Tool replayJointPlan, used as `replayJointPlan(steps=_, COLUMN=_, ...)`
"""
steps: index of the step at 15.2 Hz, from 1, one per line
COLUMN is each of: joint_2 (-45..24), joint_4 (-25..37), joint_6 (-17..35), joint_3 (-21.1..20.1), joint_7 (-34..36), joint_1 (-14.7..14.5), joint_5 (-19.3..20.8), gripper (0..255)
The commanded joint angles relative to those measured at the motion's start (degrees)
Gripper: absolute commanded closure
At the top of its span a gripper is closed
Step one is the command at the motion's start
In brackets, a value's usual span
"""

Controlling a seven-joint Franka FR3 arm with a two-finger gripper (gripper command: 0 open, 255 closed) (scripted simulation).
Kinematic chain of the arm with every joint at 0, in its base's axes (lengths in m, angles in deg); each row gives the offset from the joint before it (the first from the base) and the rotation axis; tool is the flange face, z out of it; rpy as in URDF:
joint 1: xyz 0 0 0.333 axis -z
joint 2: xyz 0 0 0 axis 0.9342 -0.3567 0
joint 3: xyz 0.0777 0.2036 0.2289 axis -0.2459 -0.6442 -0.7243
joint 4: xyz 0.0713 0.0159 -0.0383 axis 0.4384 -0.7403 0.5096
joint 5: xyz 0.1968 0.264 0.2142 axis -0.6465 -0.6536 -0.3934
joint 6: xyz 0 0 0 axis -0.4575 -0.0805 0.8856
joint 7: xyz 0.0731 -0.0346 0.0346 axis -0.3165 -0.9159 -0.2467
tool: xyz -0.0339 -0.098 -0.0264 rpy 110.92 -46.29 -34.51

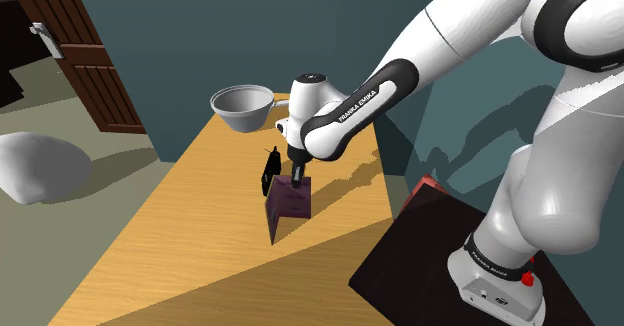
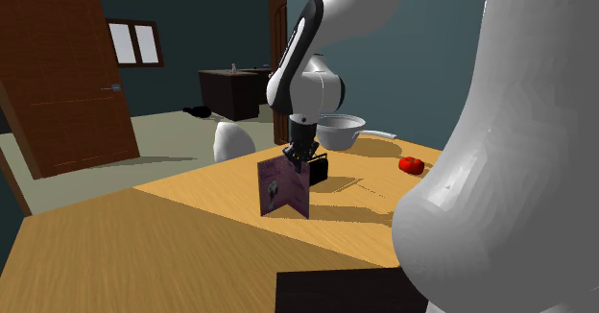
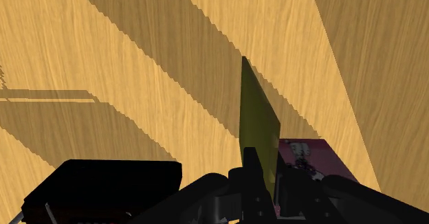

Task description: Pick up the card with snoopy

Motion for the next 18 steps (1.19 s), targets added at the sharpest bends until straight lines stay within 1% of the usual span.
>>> replayJointPlan(steps=1, joint_2=0.00, joint_4=-0.01, joint_6=0.00, joint_3=-0.01, joint_7=0.00, joint_1=0.00, joint_5=0.00, gripper=255)
replayJointPlan(steps=4, joint_2=0.00, joint_4=-0.12, joint_6=0.11, joint_3=0.01, joint_7=-0.06, joint_1=0.02, joint_5=-0.03, gripper=255)
replayJointPlan(steps=18, joint_2=7.34, joint_4=3.28, joint_6=-10.62, joint_3=0.07, joint_7=0.19, joint_1=0.14, joint_5=-0.15, gripper=255)
